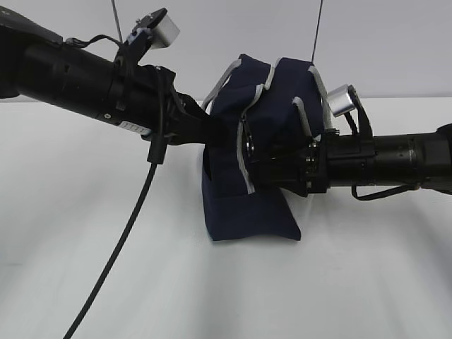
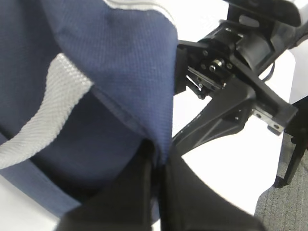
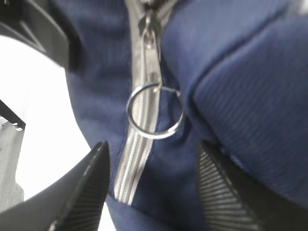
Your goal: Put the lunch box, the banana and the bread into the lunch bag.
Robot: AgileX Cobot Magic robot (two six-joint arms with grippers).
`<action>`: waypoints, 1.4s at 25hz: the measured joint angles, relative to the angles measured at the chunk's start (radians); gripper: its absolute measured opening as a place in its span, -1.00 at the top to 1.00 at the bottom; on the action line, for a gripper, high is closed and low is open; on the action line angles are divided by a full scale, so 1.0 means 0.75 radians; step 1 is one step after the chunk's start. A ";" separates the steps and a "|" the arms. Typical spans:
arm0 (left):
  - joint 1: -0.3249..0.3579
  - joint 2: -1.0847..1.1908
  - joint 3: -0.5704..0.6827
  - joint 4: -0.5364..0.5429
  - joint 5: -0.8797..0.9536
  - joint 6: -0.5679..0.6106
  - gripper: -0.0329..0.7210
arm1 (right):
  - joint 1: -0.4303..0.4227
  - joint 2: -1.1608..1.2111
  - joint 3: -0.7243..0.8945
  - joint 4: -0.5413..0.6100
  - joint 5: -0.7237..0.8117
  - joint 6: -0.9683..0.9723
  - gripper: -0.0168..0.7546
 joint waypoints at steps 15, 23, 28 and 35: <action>0.000 0.000 0.000 0.001 -0.004 0.001 0.90 | 0.030 0.005 -0.044 -0.005 -0.006 -0.001 -0.19; 0.000 0.000 0.000 0.010 -0.006 0.001 0.90 | 0.073 0.005 -0.080 0.000 -0.009 -0.003 -0.20; 0.000 0.000 0.000 0.010 -0.006 0.001 0.90 | 0.073 0.006 -0.097 -0.003 -0.009 -0.003 -0.10; 0.000 0.000 0.000 0.010 -0.005 0.001 0.90 | 0.073 0.006 -0.111 0.000 -0.009 -0.003 0.32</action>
